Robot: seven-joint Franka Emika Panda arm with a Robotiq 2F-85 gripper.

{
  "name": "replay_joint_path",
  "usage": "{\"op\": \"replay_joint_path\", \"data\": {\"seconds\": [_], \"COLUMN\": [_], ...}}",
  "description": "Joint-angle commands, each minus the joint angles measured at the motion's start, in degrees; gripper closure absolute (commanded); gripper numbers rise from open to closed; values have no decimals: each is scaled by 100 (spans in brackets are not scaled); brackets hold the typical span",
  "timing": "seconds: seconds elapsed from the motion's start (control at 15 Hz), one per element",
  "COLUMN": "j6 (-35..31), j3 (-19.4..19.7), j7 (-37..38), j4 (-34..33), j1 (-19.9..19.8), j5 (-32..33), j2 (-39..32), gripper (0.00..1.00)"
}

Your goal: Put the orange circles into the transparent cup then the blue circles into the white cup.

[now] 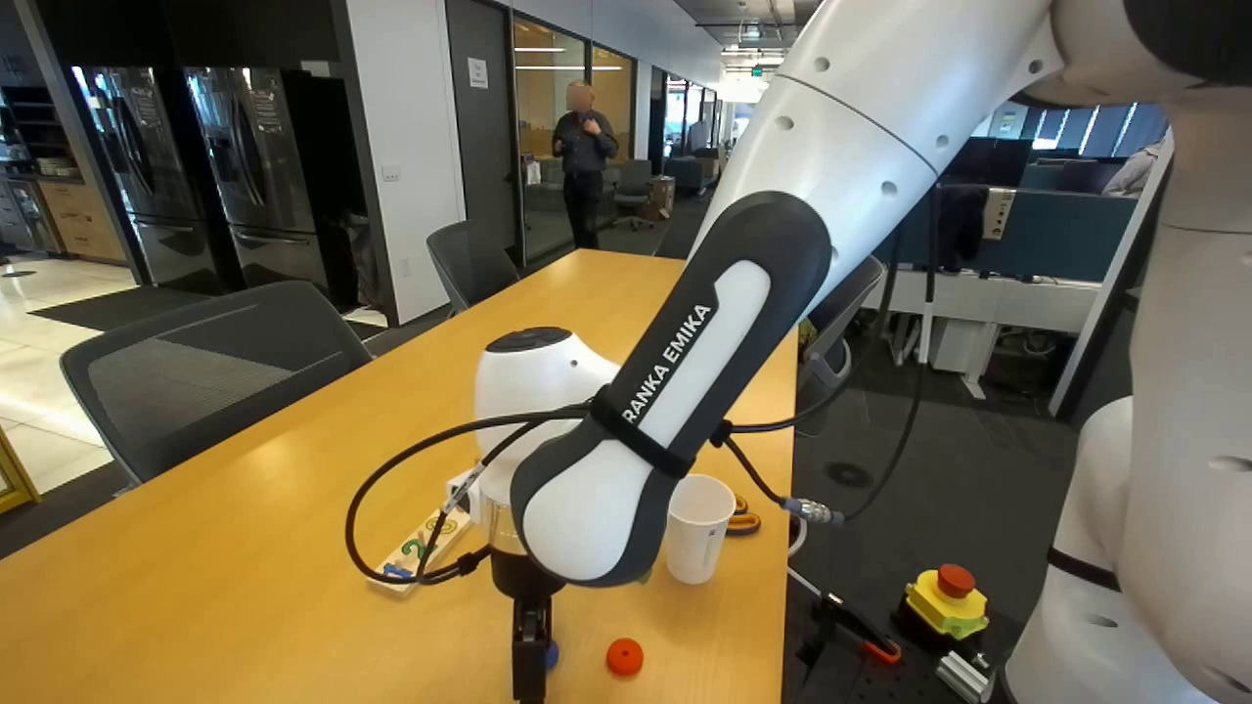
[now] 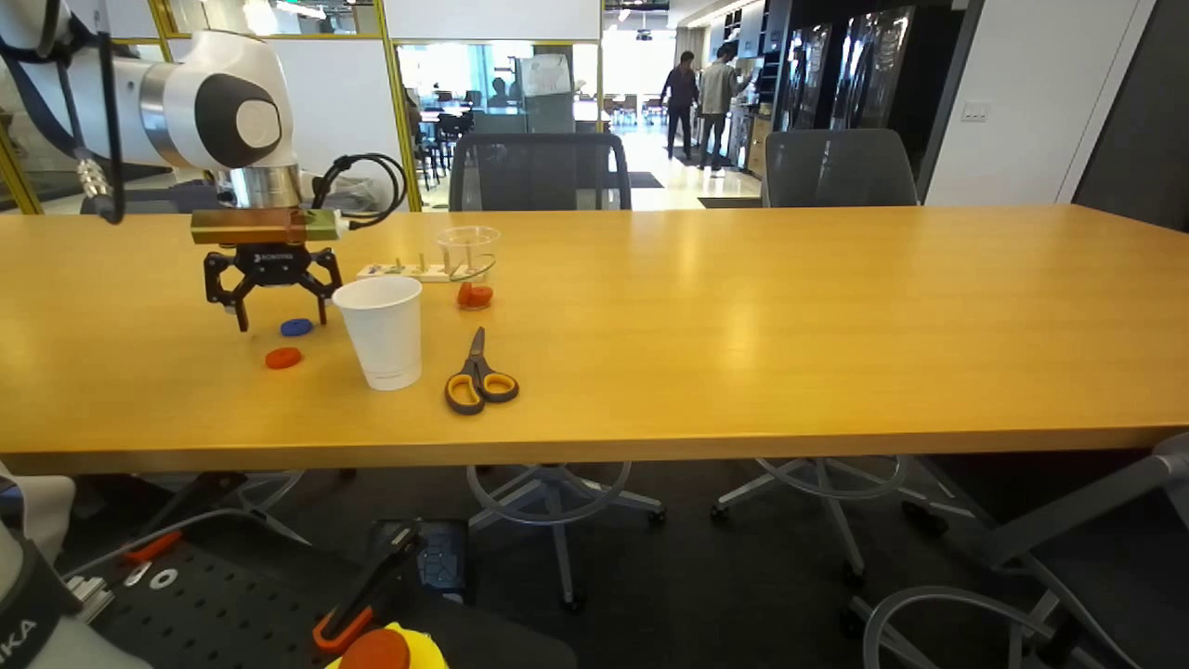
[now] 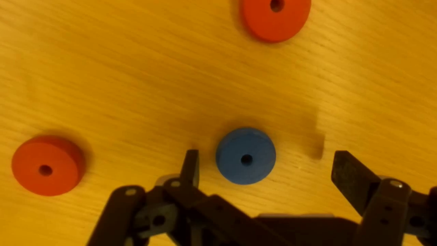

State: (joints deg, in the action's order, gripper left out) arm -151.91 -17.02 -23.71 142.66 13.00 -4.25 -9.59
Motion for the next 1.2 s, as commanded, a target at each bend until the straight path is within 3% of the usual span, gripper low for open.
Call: {"op": "replay_joint_path", "data": {"seconds": [0.0, 0.47, 0.6, 0.87, 1.13], "j6": [-237, -315, -237, 111, 661], "j3": [-19, 112, 190, 314, 395], "j7": [142, 441, 725, 1196, 1166], "j4": [11, 7, -24, -151, -301], "j1": [-25, 4, 44, 18, -113], "j5": [127, 549, 882, 1340, 1132], "j2": [-37, -19, 51, 415, 894], "gripper": [26, 78, 74, 76, 75]}}
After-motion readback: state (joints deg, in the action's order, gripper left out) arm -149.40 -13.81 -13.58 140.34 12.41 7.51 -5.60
